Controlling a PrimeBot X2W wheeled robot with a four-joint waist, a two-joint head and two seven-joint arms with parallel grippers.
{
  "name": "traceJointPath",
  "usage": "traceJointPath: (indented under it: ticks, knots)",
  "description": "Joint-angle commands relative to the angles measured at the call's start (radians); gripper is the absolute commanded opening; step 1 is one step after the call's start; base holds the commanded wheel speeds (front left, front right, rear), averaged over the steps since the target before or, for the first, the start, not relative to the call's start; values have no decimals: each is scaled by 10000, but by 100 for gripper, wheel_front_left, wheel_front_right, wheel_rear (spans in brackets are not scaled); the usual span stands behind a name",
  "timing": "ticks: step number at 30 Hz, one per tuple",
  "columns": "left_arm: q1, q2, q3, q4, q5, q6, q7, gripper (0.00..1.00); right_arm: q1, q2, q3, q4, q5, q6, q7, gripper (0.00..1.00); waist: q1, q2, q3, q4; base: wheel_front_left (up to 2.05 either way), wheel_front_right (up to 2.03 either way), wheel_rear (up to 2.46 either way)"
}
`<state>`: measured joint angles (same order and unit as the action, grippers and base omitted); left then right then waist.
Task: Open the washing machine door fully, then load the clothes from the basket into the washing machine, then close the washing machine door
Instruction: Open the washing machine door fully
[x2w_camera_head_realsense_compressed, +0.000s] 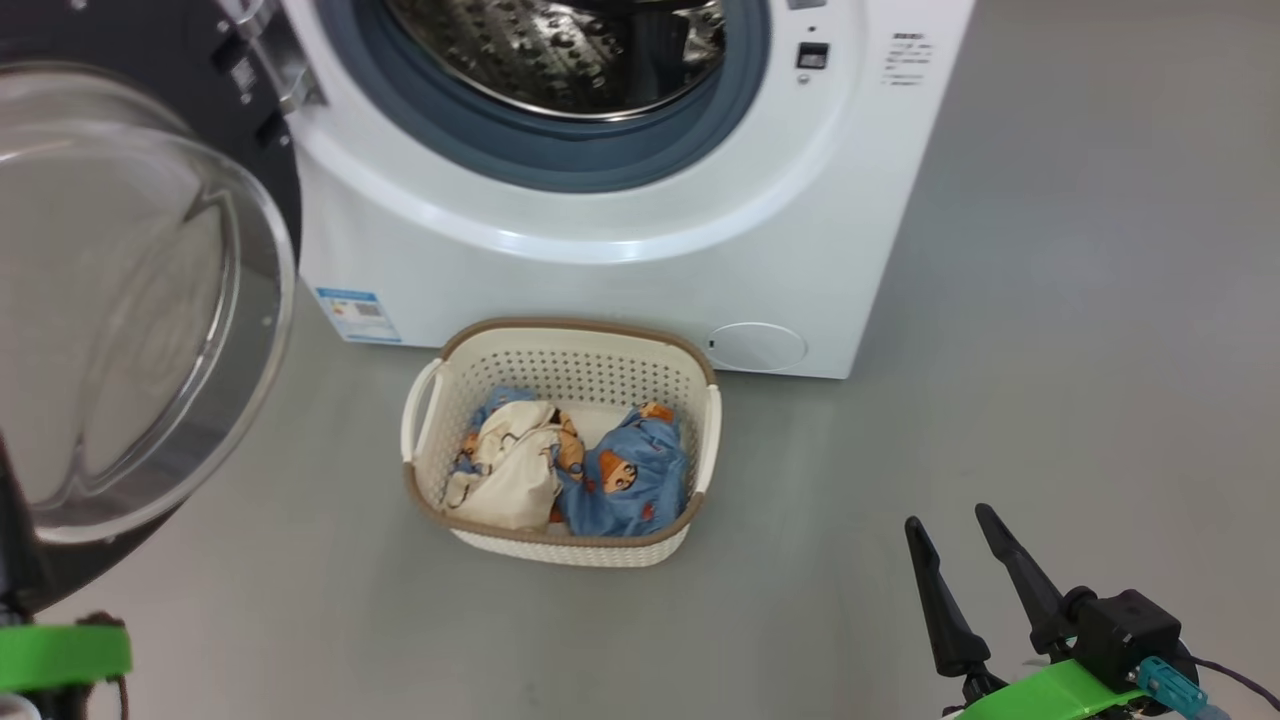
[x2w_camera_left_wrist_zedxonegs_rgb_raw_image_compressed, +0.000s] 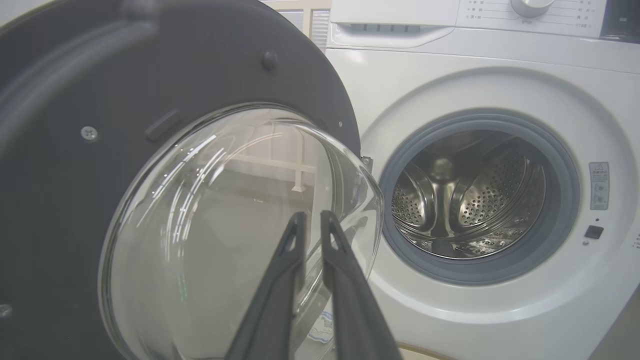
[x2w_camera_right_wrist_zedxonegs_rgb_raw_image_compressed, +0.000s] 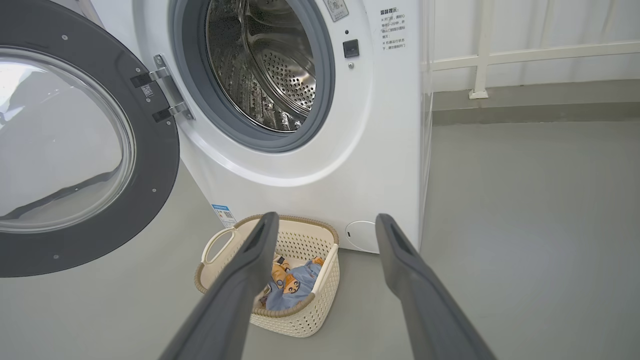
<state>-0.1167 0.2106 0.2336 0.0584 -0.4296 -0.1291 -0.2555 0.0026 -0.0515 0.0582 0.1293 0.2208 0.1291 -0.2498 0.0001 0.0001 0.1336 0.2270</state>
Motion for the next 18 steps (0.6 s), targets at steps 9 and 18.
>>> traceJointPath:
  ticks: [9, 18]
  knots:
    - [1087, -126, -272, -299, 169, -15, -62, 100, 221, 13, 209, -663, 128, 16, -120, 100, -1, -1, -427, -1285, 0, 0, 0]
    - [1875, -386, -547, 40, 564, -15, -63, 100, 546, 13, 244, -1179, 107, 16, -120, 100, -1, -1, -666, -2056, 0, 0, 0]
